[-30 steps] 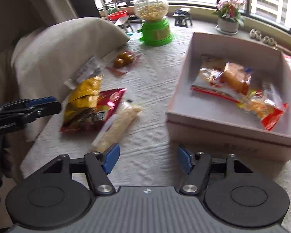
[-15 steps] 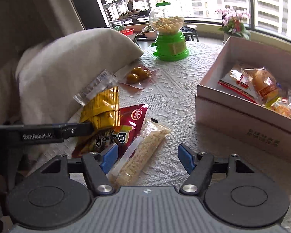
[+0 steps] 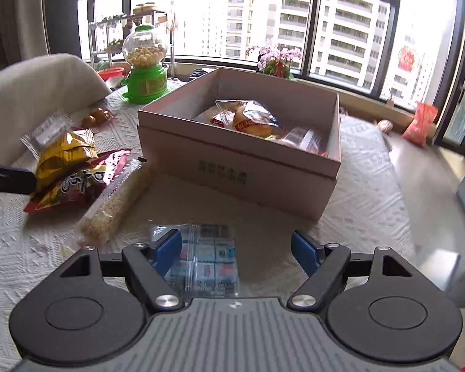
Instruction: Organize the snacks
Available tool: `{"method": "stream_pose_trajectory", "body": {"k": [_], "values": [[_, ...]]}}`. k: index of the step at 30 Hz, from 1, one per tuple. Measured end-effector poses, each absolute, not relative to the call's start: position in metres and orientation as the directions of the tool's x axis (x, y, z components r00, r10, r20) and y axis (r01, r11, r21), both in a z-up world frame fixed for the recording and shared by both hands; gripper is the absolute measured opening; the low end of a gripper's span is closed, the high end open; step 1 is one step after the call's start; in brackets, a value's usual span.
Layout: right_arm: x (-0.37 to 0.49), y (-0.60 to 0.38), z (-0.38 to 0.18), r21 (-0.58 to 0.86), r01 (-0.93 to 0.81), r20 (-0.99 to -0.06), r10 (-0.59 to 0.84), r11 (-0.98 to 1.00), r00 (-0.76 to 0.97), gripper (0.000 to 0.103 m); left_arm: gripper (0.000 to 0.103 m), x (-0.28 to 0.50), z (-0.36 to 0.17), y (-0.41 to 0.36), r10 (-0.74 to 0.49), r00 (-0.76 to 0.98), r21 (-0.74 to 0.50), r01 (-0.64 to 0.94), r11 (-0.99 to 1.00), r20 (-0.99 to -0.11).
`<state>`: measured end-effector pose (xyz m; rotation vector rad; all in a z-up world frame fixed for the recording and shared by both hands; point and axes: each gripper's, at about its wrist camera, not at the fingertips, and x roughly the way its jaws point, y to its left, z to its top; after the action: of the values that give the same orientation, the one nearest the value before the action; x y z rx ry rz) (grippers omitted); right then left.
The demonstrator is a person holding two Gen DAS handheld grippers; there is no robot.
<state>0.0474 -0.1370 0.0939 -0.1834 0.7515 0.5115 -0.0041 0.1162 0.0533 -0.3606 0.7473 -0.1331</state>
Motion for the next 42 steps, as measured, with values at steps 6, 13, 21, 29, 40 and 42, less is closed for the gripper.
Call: {"method": "stream_pose_trajectory", "body": {"k": [6, 13, 21, 29, 40, 42], "values": [[0.043, -0.13, 0.084, 0.039, -0.49, -0.673, 0.385, 0.871, 0.632, 0.079, 0.048, 0.028, 0.052, 0.09, -0.228, 0.74, -0.292, 0.045, 0.955, -0.632], [0.043, -0.138, 0.078, 0.082, -0.468, -0.659, 0.4, 0.88, 0.637, 0.088, 0.045, 0.047, 0.052, 0.157, -0.021, 0.776, -0.223, -0.155, 0.962, -0.63], [0.047, -0.14, 0.075, 0.117, -0.459, -0.667, 0.412, 0.881, 0.62, 0.094, 0.045, 0.021, 0.044, 0.183, -0.039, 0.758, -0.292, -0.202, 0.935, -0.651], [0.047, -0.14, 0.075, 0.118, -0.46, -0.668, 0.413, 0.88, 0.619, 0.095, 0.046, -0.002, 0.068, 0.153, 0.271, 0.785, 0.026, -0.31, 0.95, -0.557], [0.047, -0.14, 0.075, 0.118, -0.461, -0.668, 0.413, 0.88, 0.618, 0.095, 0.027, 0.06, 0.039, 0.19, 0.416, 0.63, 0.142, -0.437, 0.888, -0.656], [0.046, -0.14, 0.075, 0.115, -0.463, -0.669, 0.413, 0.879, 0.618, 0.095, 0.025, 0.065, 0.038, 0.193, 0.403, 0.643, 0.138, -0.422, 0.896, -0.651]]}}
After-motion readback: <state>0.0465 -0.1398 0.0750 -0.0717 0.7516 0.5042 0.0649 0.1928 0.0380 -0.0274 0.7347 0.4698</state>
